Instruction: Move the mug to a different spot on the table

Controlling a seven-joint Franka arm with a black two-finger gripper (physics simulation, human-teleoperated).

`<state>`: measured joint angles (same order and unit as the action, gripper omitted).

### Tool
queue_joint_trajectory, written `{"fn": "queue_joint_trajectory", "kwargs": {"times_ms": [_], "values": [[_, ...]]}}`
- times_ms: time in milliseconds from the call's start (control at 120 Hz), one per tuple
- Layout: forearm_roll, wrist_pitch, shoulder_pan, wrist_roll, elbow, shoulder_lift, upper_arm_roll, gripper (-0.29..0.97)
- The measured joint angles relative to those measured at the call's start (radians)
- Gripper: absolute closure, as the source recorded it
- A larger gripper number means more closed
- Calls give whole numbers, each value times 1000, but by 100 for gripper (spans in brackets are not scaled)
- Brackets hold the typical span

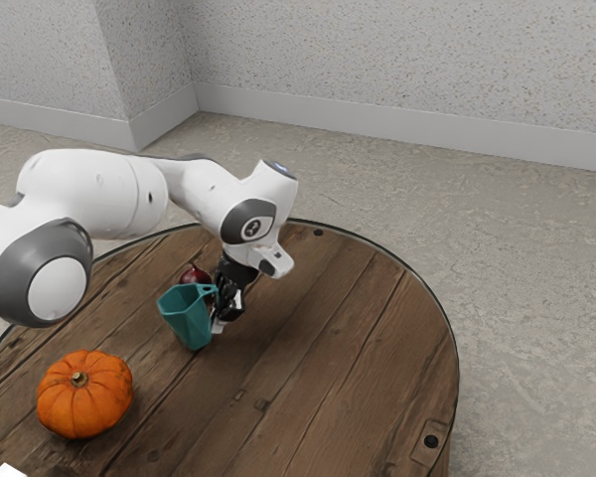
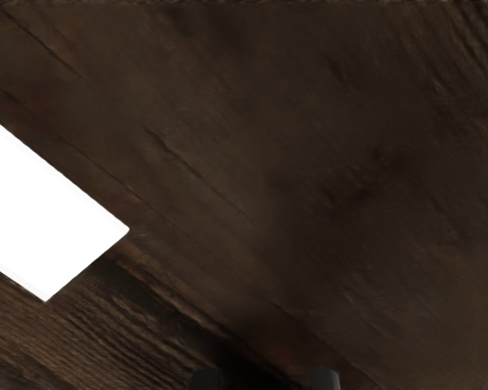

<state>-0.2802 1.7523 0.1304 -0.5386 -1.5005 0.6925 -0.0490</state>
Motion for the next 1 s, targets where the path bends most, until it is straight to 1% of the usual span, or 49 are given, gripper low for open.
{"fn": "queue_joint_trajectory", "kwargs": {"times_ms": [158,275,433,542,642,708,825,908,950,1000], "values": [[16,-5,4,-5,0,-1,0,39],[20,-7,5,-6,7,-3,0,23],[19,17,7,-8,37,-4,1,11],[18,37,8,-9,55,-9,1,6],[20,56,9,-2,56,-38,1,4],[47,67,9,13,49,-98,2,3],[103,80,16,60,29,-250,-1,2],[142,99,17,101,-60,-383,-8,1],[150,105,18,119,-105,-451,-10,1],[154,110,18,140,-139,-504,-12,1]]}}
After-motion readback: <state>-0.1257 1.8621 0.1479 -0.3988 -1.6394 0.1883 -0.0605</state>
